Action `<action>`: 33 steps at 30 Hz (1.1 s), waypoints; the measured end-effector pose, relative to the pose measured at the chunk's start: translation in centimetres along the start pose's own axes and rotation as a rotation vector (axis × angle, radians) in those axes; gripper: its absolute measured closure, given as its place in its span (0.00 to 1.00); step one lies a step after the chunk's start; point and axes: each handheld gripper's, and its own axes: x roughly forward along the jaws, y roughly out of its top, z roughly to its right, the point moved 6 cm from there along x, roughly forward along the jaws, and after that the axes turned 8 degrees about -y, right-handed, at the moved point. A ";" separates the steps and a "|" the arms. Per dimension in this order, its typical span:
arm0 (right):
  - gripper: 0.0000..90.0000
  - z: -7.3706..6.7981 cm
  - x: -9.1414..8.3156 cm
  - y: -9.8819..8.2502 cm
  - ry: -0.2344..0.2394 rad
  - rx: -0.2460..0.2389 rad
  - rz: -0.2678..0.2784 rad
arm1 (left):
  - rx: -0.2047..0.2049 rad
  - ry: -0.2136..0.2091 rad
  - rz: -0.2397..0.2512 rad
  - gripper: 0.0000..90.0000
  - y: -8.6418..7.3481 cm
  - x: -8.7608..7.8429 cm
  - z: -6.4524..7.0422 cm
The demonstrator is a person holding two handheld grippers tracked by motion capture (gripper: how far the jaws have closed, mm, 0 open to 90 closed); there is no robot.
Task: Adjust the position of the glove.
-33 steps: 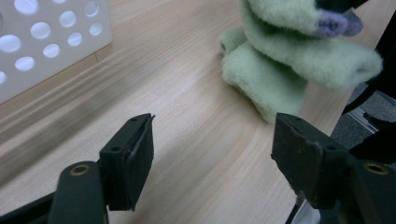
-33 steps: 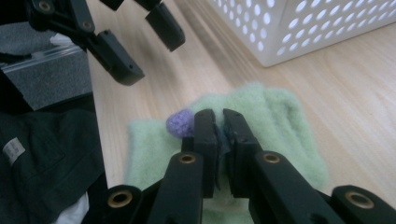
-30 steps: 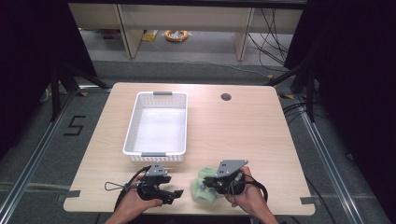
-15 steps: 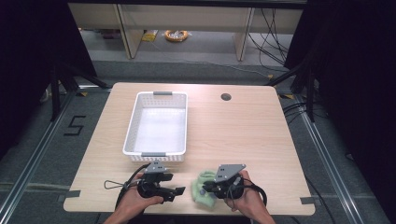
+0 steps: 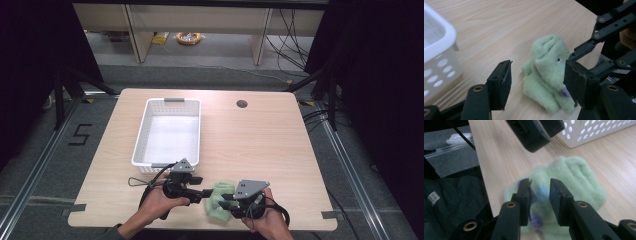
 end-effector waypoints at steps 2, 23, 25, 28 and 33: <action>0.74 -0.2 -0.4 -0.2 -0.020 0.008 0.007 | -0.019 -0.010 0.001 0.43 0.3 0.5 -0.2; 0.60 -2.0 0.6 -2.9 -0.132 0.080 -0.118 | -0.025 -0.057 -0.078 0.48 0.7 4.2 -0.9; 0.61 -1.6 0.6 -3.0 -0.143 0.134 -0.121 | -0.015 -0.069 -0.088 0.52 0.5 4.2 -0.9; 0.62 -1.3 0.5 -3.1 -0.128 0.176 -0.112 | -0.002 -0.063 -0.082 0.66 0.4 4.0 -0.8; 0.74 -0.8 0.5 -2.9 -0.118 0.218 -0.099 | 0.018 -0.056 -0.082 0.78 0.2 3.9 -0.6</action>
